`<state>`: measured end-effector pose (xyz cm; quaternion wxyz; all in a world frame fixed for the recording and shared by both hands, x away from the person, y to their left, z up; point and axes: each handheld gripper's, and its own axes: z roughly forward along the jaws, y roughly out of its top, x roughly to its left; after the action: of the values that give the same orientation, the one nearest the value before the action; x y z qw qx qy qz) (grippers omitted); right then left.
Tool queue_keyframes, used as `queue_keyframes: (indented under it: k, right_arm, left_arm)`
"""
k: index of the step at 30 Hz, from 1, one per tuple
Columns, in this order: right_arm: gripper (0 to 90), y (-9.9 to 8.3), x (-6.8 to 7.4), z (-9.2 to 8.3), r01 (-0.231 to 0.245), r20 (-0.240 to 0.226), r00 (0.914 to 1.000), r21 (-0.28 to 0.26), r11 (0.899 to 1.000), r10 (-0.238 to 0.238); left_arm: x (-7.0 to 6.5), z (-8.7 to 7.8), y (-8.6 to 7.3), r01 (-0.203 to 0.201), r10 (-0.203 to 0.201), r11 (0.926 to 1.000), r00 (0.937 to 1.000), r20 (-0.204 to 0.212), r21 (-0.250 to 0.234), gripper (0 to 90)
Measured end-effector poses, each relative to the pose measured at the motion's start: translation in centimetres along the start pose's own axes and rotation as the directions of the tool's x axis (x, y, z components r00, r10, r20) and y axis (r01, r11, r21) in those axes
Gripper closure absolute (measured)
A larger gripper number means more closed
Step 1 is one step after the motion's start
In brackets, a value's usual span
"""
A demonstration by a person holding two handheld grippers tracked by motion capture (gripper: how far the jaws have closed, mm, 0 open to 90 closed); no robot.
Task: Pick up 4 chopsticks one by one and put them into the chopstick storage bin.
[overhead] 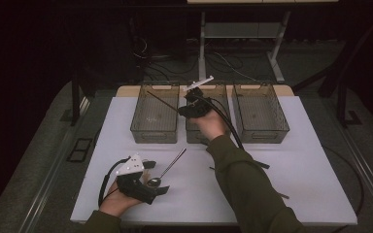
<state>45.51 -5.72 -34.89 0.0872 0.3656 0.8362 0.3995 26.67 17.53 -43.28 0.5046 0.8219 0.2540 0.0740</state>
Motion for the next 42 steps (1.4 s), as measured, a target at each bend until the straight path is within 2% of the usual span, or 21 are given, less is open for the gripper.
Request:
queue_keyframes:
  k: [7,12,15,21,32,36,38,42]
  right_arm:
    - [84.1,1.4,0.0,2.2,-0.023,0.021,0.9995,0.028,0.999,0.022]
    - [84.1,2.2,0.2,3.9,-0.019,0.033,0.9993,0.044,0.999,0.017]
    - [84.1,2.8,0.2,4.7,-0.014,0.061,0.9981,0.053,0.998,0.011]
    - [84.0,3.3,0.1,5.7,-0.032,0.085,0.9961,0.060,0.998,0.027]
    - [82.6,3.7,1.0,6.8,-0.023,0.071,0.9973,0.062,0.998,0.018]
    - [72.0,3.7,1.0,6.6,-0.017,0.068,0.9976,0.042,0.999,0.014]
    - [68.2,3.8,1.0,6.5,-0.015,0.073,0.9972,0.036,0.999,0.013]
    - [62.3,3.8,0.8,5.9,-0.025,0.054,0.9982,0.022,0.999,0.024]
  left_arm:
    - [0.0,0.0,0.0,-0.011,0.011,0.9999,0.9999,-0.005,0.011,0.2]
    - [0.0,0.0,0.1,-0.016,0.016,0.9998,0.9998,-0.007,0.011,0.2]
    - [0.0,0.0,0.0,-0.020,0.021,0.9997,0.9998,-0.005,0.015,0.3]
    - [0.0,0.0,0.0,-0.014,0.014,0.9998,0.9999,-0.004,0.015,0.3]
    - [-0.1,0.0,0.1,-0.020,0.020,0.9997,0.9998,-0.002,0.016,0.3]
    - [0.0,0.0,0.1,-0.021,0.021,0.9996,0.9998,-0.002,0.018,0.3]
    - [-0.1,0.1,0.1,-0.021,0.021,0.9996,0.9998,-0.002,0.018,0.3]
    - [0.0,0.0,0.1,-0.023,0.023,0.9996,0.9997,-0.002,0.019,0.2]
